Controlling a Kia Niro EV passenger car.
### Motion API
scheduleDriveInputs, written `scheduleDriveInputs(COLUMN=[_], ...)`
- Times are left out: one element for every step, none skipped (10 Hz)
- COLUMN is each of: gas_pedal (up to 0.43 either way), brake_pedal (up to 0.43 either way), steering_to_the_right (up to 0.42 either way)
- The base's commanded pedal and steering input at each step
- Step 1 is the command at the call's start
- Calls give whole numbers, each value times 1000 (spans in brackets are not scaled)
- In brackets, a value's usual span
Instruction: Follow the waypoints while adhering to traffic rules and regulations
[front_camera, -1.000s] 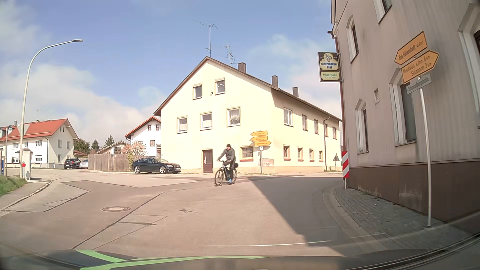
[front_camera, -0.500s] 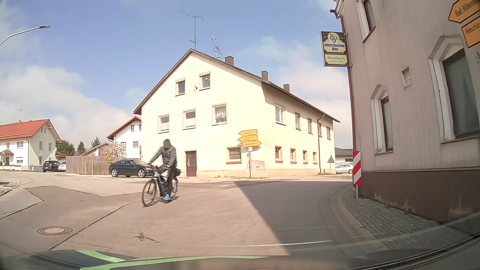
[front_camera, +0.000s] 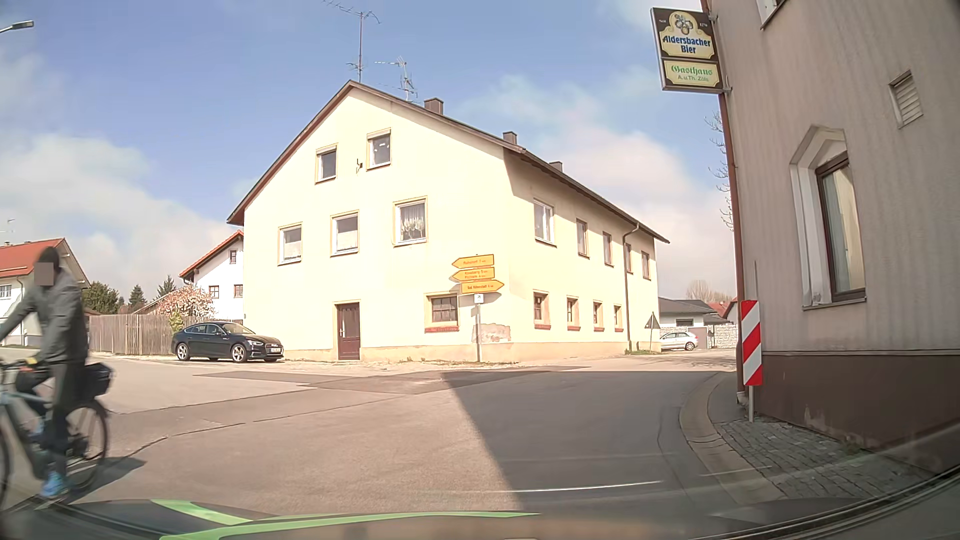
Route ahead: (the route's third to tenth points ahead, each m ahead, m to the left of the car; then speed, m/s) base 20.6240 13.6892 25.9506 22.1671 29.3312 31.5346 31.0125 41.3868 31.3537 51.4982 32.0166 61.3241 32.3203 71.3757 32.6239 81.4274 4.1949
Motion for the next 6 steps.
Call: scheduleDriveInputs(gas_pedal=[0,0,8,87,130,169], brake_pedal=[0,0,0,0,0,0], steering_to_the_right=[61,50,30,3,-33,-66])
